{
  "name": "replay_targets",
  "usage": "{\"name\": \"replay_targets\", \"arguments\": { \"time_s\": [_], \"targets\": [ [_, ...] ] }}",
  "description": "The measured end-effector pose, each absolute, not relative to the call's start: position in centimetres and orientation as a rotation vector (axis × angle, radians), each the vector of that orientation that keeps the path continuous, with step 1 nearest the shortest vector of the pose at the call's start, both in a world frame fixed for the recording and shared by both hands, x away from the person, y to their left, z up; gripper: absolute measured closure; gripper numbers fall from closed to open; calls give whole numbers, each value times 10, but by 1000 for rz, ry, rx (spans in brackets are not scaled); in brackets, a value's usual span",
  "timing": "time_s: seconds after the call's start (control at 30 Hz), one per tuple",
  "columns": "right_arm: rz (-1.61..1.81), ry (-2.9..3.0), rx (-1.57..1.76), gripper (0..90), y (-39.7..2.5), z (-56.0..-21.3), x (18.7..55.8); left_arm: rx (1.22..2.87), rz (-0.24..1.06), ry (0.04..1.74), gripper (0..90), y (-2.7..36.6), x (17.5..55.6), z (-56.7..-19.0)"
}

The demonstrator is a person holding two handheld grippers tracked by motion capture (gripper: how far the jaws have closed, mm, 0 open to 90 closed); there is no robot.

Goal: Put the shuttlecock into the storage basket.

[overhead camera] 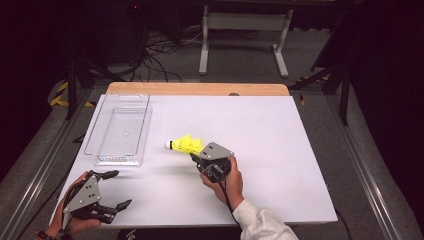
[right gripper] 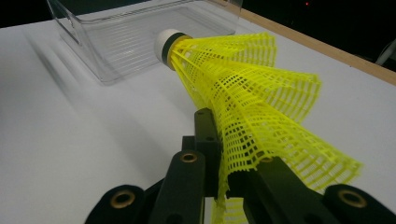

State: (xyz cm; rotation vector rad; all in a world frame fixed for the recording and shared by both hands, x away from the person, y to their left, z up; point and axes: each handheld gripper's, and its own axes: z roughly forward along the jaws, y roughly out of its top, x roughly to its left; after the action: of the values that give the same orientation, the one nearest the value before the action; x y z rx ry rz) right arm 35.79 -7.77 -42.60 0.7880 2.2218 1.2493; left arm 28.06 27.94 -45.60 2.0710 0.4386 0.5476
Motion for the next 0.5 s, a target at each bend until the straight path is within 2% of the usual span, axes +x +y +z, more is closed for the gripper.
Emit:
{"name": "replay_targets", "arguments": {
  "time_s": [0.5],
  "targets": [
    [1272,2206,772,884,-77,-416,364,2071,539,443,80,279,281,-457]
  ]
}}
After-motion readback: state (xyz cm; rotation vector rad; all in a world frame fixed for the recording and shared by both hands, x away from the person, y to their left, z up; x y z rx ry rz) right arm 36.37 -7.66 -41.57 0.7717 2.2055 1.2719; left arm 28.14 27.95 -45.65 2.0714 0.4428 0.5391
